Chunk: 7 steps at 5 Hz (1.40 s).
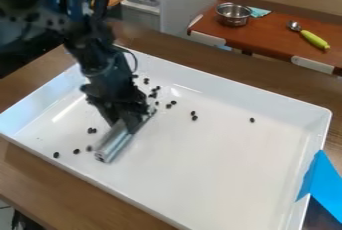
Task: Sweep into pile
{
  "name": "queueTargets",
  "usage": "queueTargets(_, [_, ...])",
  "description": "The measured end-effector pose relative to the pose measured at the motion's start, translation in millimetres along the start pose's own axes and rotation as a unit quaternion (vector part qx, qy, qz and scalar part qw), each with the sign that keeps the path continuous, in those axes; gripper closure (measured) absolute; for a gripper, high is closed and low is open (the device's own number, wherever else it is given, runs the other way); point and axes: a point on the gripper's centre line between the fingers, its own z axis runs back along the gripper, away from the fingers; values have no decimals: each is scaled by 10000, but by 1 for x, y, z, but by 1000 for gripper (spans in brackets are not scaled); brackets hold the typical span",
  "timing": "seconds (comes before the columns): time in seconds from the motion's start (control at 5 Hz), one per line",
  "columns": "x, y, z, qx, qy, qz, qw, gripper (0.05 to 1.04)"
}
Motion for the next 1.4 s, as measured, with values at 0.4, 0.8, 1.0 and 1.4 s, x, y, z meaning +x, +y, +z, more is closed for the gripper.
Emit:
queueTargets(0.4, [-5, 73, 18, 54, 126, -120, 9998, 713])
queueTargets(0.8, [-9, 80, 54, -556, 112, -310, 9979, 713])
queueTargets(1.0, [5, 33, 70, -870, -42, -126, 9961, 713])
queueTargets(1.4, [24, -71, 62, -1252, 28, 57, 9921, 713])
